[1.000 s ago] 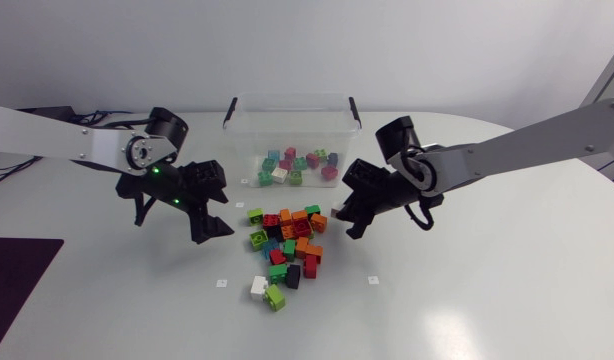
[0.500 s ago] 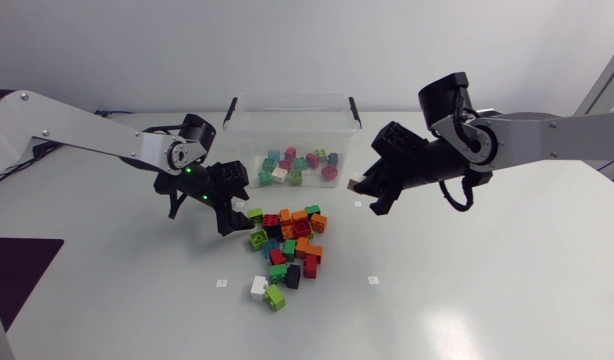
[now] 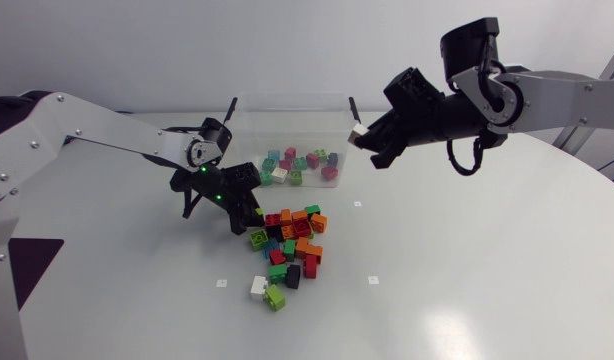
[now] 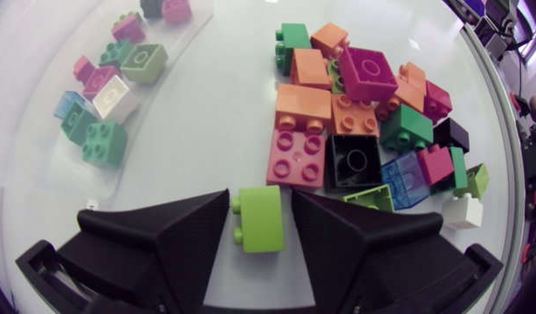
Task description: Place the duplo bricks in the container
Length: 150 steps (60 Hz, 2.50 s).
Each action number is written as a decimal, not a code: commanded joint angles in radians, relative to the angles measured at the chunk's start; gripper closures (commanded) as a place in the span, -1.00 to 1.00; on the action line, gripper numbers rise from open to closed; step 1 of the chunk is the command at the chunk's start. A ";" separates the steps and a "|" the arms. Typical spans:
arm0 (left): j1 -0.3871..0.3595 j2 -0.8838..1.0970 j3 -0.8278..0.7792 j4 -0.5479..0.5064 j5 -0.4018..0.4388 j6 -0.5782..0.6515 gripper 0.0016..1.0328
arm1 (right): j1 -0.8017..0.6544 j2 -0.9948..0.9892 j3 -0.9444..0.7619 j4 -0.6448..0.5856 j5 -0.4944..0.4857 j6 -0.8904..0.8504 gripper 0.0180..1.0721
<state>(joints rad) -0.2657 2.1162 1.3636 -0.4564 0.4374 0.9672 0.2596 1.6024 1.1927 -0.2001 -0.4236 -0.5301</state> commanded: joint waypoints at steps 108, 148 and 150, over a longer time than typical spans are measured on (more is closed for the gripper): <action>0.026 -0.071 0.500 0.015 0.061 -0.436 0.43 | 0.061 0.179 0.234 0.018 0.040 0.102 -0.69; 0.022 0.126 0.747 -0.025 0.035 -0.495 -0.90 | 0.161 0.064 -0.228 0.060 0.068 0.004 -0.67; 0.023 0.123 0.749 -0.027 0.035 -0.495 -0.90 | 0.170 0.080 -0.229 0.068 0.077 0.004 -0.67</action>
<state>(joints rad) -0.2432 2.2173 2.0769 -0.4706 0.4706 0.4931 0.4034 1.6569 0.9878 -0.1528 -0.3618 -0.5026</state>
